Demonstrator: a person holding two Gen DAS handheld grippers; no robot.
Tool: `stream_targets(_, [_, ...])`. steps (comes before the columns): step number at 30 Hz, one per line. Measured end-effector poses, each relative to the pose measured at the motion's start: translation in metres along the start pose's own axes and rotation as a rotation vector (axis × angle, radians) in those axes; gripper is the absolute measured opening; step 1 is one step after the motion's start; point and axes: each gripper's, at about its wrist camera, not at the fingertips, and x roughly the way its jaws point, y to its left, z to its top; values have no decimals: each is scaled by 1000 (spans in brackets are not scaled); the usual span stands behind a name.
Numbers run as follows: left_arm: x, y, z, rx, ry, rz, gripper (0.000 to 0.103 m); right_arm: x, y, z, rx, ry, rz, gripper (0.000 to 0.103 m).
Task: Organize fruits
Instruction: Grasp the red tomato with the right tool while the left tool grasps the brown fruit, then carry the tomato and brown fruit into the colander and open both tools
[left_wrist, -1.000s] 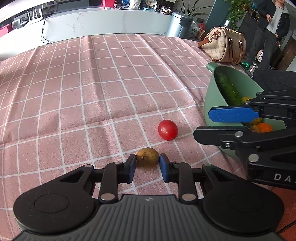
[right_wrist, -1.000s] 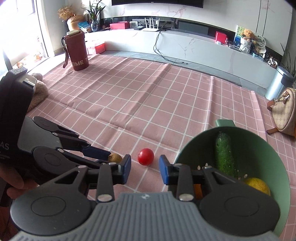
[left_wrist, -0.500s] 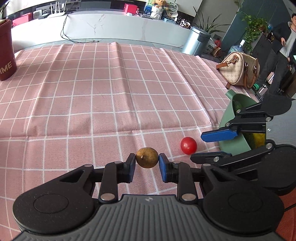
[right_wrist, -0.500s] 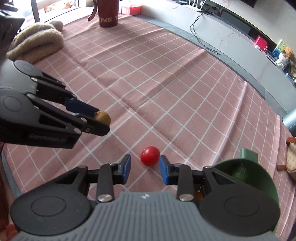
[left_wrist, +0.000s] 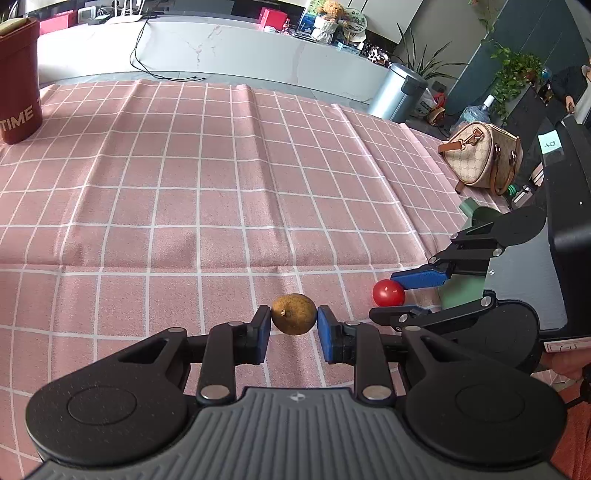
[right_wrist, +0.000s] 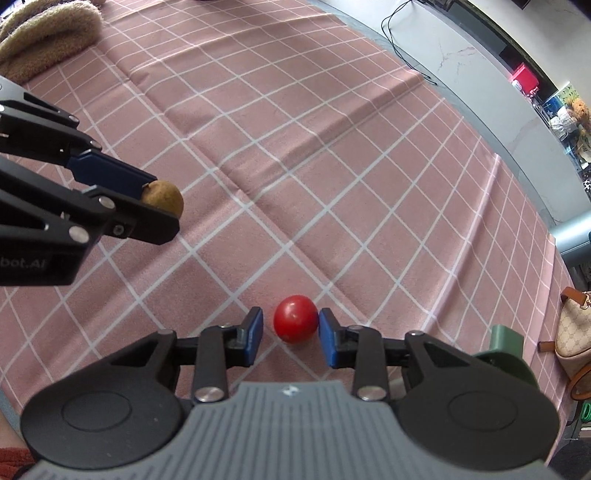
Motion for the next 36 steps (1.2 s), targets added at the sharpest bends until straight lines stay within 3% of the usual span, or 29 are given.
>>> stream_targets(3, [0, 1, 0, -3, -2, -5, 30, 0, 1, 2, -3, 8, -16, 22])
stream_targets(8, [-1, -1, -2, 10, 0, 2, 30, -6, 3, 0, 4, 0, -13, 22])
stream_targets(17, [-14, -18, -8, 49, -2, 43, 30, -53, 5, -16, 117, -109, 33, 22])
stream_targets(27, [-42, -76, -7, 127, -31, 19, 30, -120, -15, -78, 317, -255, 100, 22])
stream_targets(36, [-36, -150, -2, 208, -13, -93, 30, -146, -54, -152, 412, -274, 27, 22])
